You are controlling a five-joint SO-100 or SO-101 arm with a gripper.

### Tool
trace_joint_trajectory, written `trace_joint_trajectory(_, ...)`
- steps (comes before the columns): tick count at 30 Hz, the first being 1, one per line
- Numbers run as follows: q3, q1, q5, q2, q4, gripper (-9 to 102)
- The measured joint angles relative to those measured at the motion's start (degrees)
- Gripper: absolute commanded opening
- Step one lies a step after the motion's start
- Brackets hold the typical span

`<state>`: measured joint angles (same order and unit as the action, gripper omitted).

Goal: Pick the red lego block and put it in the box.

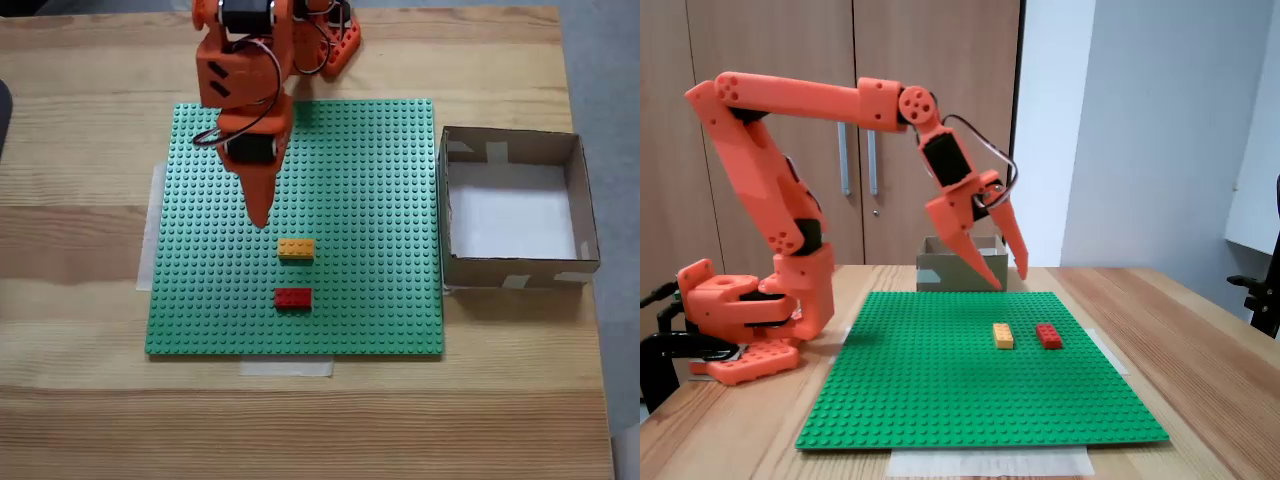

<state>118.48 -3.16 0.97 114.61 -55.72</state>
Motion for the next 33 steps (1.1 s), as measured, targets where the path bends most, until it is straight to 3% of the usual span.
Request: trace_joint_trajectory(33, -13.6, 1.1, 1.6, -17.4, -2.9, 15)
